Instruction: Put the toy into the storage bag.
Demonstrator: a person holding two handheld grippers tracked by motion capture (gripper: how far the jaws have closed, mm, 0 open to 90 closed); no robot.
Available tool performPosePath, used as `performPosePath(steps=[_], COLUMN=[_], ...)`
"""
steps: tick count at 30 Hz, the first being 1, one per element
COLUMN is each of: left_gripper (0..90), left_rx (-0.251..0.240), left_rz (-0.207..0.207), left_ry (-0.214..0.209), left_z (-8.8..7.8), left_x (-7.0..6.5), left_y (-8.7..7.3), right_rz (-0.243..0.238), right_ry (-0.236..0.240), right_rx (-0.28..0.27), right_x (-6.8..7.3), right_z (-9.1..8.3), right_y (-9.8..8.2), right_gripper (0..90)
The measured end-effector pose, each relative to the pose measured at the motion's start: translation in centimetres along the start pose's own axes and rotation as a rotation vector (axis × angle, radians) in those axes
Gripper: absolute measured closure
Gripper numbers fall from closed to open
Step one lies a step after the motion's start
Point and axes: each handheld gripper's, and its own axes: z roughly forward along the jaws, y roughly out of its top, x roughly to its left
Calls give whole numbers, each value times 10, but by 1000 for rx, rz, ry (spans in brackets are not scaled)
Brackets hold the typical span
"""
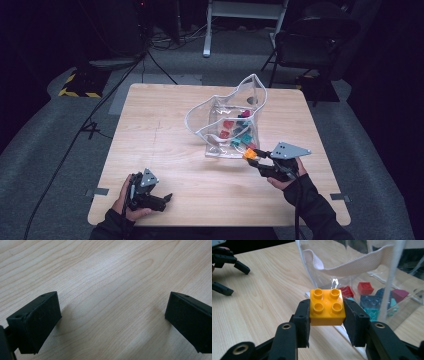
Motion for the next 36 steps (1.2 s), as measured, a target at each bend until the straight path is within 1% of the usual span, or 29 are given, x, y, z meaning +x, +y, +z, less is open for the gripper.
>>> performPosePath(steps=[8, 13, 20, 36], left_gripper=[5, 5, 5, 5], left_rx=[-1, -1, -1, -1], left_rz=[-2, -2, -2, -2], left_ry=[0, 0, 0, 0], left_z=[0, 0, 0, 0], left_x=[0, 0, 0, 0], left_y=[0, 0, 0, 0], right_rz=[-2, -13, -23, -42], right_ry=[-24, -42, -64, -103], right_rx=[-27, -41, -75, -137], right_x=[-9, -13, -18, -26], right_z=[-14, -21, -32, -48], right_y=[13, 22, 38, 73], right_gripper=[596, 596, 596, 597])
